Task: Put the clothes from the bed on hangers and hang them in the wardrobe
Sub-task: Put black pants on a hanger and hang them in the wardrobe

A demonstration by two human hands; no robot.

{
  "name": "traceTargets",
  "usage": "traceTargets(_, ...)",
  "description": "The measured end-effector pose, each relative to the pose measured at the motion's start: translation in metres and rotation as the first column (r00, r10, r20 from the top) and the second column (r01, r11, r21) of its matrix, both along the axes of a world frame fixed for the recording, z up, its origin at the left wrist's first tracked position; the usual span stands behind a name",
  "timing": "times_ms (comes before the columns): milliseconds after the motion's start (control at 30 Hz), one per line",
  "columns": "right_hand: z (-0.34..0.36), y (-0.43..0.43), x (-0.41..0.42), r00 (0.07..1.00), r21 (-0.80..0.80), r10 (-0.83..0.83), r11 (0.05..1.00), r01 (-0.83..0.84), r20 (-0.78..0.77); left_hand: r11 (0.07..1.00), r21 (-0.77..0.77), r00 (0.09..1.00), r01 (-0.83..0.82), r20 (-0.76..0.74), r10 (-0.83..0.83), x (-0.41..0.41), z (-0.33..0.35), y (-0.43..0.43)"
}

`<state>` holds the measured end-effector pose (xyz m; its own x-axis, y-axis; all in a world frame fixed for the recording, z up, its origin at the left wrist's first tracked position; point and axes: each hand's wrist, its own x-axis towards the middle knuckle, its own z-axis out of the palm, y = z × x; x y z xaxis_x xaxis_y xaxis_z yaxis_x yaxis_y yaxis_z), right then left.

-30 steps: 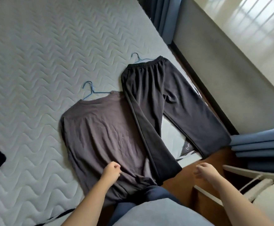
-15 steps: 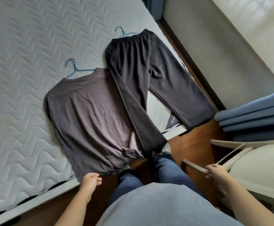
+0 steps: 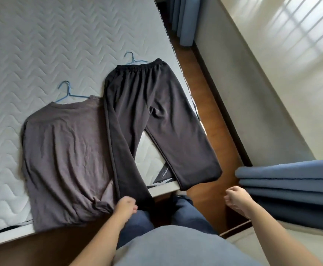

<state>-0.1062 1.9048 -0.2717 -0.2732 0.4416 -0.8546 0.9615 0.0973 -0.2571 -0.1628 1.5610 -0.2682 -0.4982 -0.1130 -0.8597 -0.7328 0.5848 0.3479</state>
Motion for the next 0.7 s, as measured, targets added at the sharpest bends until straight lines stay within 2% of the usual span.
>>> traceTargets(33,0.003,0.015,-0.001,0.999,0.004,0.009,1.000,-0.009,0.038,0.988,0.036,0.988,0.151,-0.046,-0.149,-0.009,0.006,0.024)
traceTargets(100,0.005,0.040,-0.006,0.995,0.011,0.010,1.000,-0.011,0.097,0.887,0.042,0.882,0.460,-0.134,-0.451,-0.030,0.021,0.056)
traceTargets(133,0.005,0.049,-0.009,0.994,0.014,-0.004,1.000,0.002,0.109,0.830,0.015,0.818,0.558,-0.179,-0.547,-0.041,0.026,0.066)
traceTargets(167,0.004,0.054,-0.013,0.994,0.015,-0.032,0.999,0.030,0.109,0.819,0.013,0.805,0.573,-0.196,-0.560,-0.052,0.030,0.072)
traceTargets(300,-0.002,0.047,-0.036,0.982,-0.016,-0.162,0.986,0.164,0.092,0.937,0.108,0.935,0.333,-0.163,-0.314,-0.096,0.022,0.064)
traceTargets(367,-0.006,0.035,-0.058,0.983,-0.027,-0.157,0.987,0.160,0.098,0.977,0.107,0.977,0.186,-0.123,-0.173,-0.120,0.012,0.045)
traceTargets(533,-0.009,0.010,-0.152,1.000,-0.004,0.005,1.000,-0.005,0.028,0.997,0.038,0.989,-0.061,-0.133,0.066,-0.198,-0.019,-0.003)
traceTargets(700,-0.035,0.000,-0.280,0.967,0.044,0.247,0.969,-0.244,-0.059,0.986,-0.048,0.969,-0.157,-0.198,0.144,-0.305,-0.061,-0.028)
